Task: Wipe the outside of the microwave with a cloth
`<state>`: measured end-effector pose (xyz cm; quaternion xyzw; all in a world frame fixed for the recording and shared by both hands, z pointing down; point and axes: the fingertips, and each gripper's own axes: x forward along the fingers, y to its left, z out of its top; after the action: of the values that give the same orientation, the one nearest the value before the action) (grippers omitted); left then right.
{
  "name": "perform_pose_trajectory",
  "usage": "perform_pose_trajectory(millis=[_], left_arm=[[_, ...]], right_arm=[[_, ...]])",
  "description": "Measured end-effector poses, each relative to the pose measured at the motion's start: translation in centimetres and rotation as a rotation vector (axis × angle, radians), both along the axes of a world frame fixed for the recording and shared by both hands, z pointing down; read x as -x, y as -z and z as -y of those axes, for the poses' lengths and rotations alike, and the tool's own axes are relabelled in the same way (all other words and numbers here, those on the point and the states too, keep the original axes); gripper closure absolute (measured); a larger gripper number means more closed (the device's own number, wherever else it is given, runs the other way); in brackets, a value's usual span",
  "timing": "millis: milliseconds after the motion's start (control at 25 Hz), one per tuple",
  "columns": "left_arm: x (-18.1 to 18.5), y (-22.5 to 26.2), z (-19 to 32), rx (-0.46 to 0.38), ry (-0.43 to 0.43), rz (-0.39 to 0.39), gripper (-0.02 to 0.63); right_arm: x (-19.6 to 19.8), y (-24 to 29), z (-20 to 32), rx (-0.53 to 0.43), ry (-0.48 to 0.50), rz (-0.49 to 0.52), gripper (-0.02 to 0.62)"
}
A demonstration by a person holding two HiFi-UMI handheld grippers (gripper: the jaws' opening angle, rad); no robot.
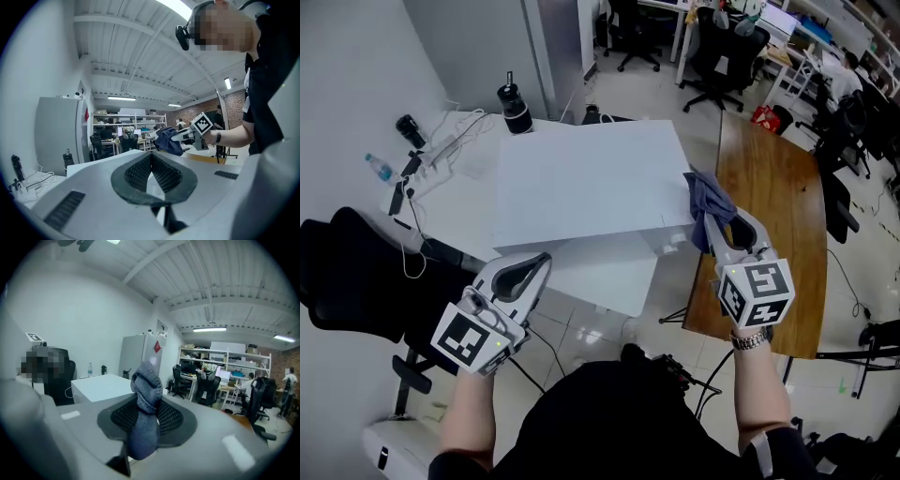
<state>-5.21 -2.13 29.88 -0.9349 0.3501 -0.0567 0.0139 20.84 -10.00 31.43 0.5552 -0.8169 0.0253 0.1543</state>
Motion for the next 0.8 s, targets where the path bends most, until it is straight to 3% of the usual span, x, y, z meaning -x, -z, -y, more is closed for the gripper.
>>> perform_pose_trajectory(millis=[280,800], left_arm=[[4.7,-0.5,-3.8,-0.004,0.055,-0.014,0.601],[14.9,-2.0,-8.8,0.031,0.232,-0.019,0.601]], right_arm=[[9.7,0.0,-6.2,-0.001,0.170,0.033,0.492],[29.2,-8.4,-11.4,0.104,0.524,0.036,0.492]])
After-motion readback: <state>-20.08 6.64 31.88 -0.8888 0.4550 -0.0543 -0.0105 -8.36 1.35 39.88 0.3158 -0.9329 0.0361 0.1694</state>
